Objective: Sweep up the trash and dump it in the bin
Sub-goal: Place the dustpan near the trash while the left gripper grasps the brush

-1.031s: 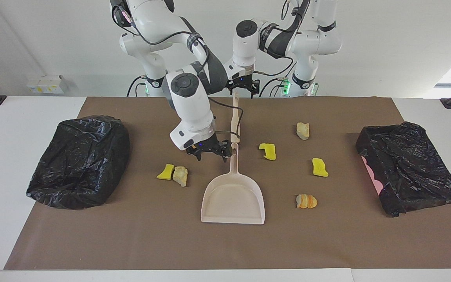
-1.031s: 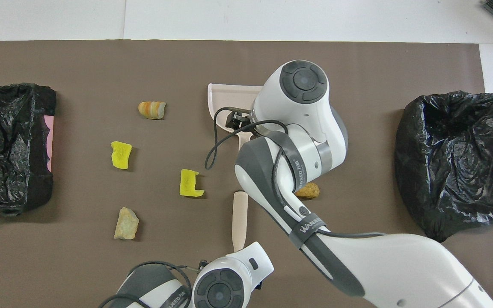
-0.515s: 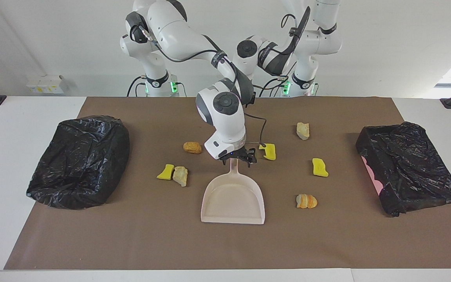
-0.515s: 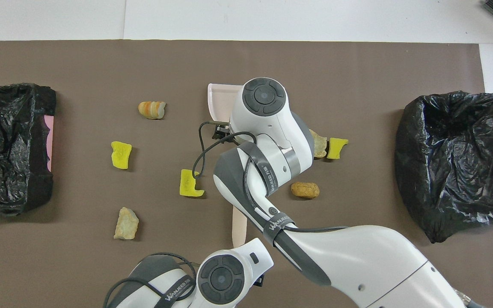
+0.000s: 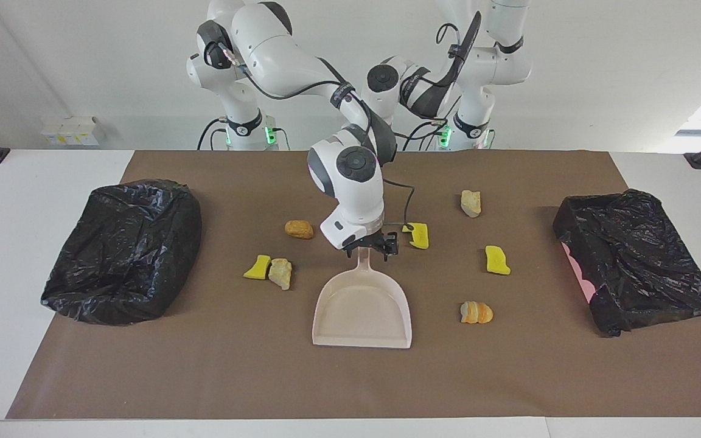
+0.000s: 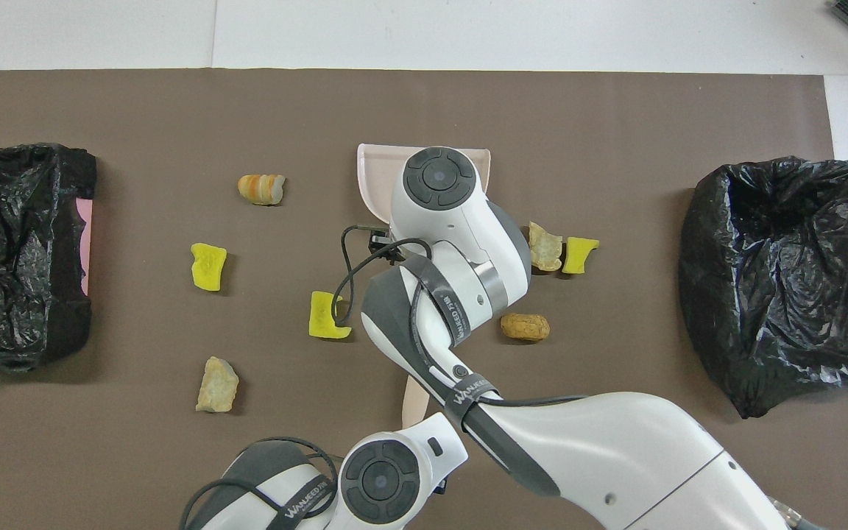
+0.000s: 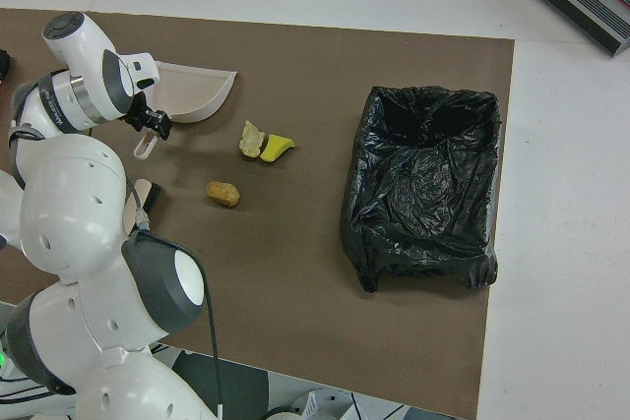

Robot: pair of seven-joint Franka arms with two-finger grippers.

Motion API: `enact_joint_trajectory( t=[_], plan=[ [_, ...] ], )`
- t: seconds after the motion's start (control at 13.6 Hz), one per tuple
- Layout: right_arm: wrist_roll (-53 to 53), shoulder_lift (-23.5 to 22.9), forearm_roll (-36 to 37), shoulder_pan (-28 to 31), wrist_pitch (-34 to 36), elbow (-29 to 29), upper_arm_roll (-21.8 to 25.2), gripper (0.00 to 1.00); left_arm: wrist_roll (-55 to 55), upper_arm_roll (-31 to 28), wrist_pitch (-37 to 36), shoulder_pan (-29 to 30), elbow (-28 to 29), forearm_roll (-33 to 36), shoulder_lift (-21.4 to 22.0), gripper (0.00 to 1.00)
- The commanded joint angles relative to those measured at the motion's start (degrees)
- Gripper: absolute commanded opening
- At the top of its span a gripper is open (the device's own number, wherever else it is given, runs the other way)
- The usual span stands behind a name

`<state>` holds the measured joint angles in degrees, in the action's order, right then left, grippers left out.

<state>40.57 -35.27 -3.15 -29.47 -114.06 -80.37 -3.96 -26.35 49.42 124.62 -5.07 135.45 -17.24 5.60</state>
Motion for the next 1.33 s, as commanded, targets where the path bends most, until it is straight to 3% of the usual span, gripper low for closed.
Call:
enact_joint_trajectory(
  t=[0.0,0.15,0.29,0.44,0.59,0.96,1.25],
  plan=[
    [0.22,2.23,0.86,0.11,1.46,-2.60,-0.17,0.52,-0.54,-0.55,0.28,-0.12,0.17,-0.51,0.29,0.06],
    [0.13,2.23,1.04,0.11,1.73,-2.60,-0.17,0.52,-0.45,-0.81,-0.95,0.06,-0.62,0.19,1.34,0.03],
    [0.13,2.40,1.04,0.29,1.91,-2.42,0.01,0.48,-0.45,-2.73,-7.26,0.23,-2.20,0.54,2.66,0.00],
    [0.04,2.66,1.04,0.64,1.82,-2.34,0.10,0.19,0.25,-5.46,-12.10,0.15,-2.47,3.25,6.34,0.00],
    [-0.05,3.28,1.04,1.08,1.82,-2.25,0.27,0.00,0.43,-7.83,-14.75,0.15,-2.47,4.67,8.11,0.00],
    [-8.63,7.14,1.04,4.58,4.18,-2.51,0.45,0.00,9.36,-20.64,-15.02,0.32,-4.31,14.51,6.45,0.00],
    [-28.38,10.83,1.04,7.58,9.20,-2.95,0.45,0.00,22.28,-30.50,-15.20,0.41,-12.91,23.98,-1.01,0.00]
  ],
)
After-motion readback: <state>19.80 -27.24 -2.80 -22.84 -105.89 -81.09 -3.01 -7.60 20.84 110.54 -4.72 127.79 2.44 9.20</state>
